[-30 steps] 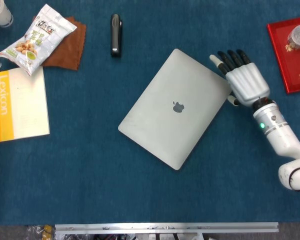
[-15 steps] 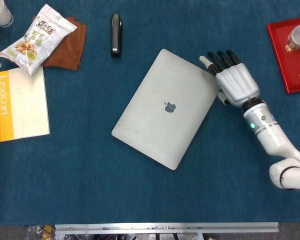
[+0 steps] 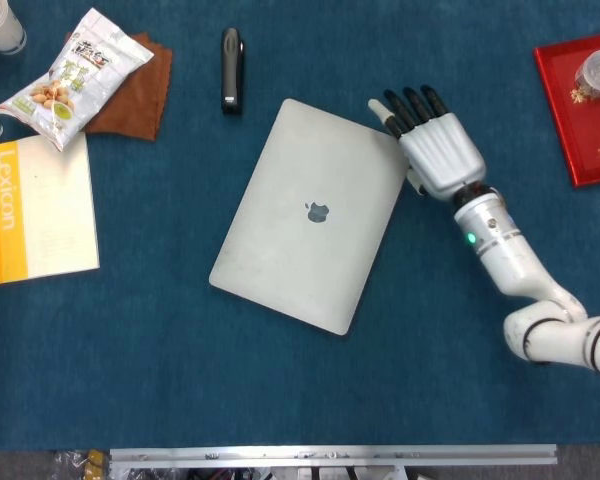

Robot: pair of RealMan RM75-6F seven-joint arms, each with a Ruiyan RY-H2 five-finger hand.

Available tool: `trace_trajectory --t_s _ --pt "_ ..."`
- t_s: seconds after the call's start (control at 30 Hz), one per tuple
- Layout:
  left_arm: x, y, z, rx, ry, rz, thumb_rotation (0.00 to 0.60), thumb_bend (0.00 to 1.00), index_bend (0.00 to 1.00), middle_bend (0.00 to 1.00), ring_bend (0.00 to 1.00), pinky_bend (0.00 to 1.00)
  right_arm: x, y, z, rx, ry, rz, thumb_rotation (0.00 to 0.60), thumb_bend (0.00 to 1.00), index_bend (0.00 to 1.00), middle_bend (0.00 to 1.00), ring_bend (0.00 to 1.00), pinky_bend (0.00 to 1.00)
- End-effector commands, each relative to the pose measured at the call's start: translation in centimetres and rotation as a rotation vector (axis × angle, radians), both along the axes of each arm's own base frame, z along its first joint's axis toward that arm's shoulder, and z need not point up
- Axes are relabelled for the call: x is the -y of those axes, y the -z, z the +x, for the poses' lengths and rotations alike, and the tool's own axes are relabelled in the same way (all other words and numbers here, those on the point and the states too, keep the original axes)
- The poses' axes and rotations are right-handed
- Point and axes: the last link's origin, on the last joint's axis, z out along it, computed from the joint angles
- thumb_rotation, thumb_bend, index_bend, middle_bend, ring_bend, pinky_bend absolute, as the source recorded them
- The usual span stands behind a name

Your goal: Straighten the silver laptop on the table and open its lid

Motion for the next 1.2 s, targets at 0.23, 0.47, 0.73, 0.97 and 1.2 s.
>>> trace_trajectory --t_s 0.23,0.47,0.73,0.97,1.2 --pt "-0.1 0.0 0.2 0.001 0.008 -0.006 0.600 0.28 0.29 0.27 0.17 0.17 1.2 1.5 2.2 0.025 -0.011 -0.016 0.600 0.24 0.00 0.05 0.00 0.08" --pt "-0.1 0.0 0.4 0.002 0.012 -0.010 0.600 0.28 0.29 0.28 0.17 0.17 1.9 2.3 3.9 0.048 -0.021 -0.027 0.600 0.24 0.00 0.05 0.00 0.08" --pt "-0.4 0.2 0.8 0.005 0.017 -0.017 0.600 0.28 0.29 0.28 0.17 0.17 2.4 2.7 5.6 0.079 -0.032 -0.041 0.600 0.24 0.00 0.05 0.00 0.08" --pt "-1.1 0.3 1.3 0.029 0.015 -0.075 0.600 0.28 0.29 0.28 0.18 0.17 2.7 -1.0 5.3 0.171 -0.025 -0.094 0.600 0.23 0.00 0.05 0.00 0.08" --pt "-2.1 1.8 2.1 0.039 0.015 -0.191 0.600 0.28 0.34 0.27 0.18 0.17 2.8 -6.3 3.9 0.208 -0.005 -0.159 0.600 0.23 0.00 0.05 0.00 0.08"
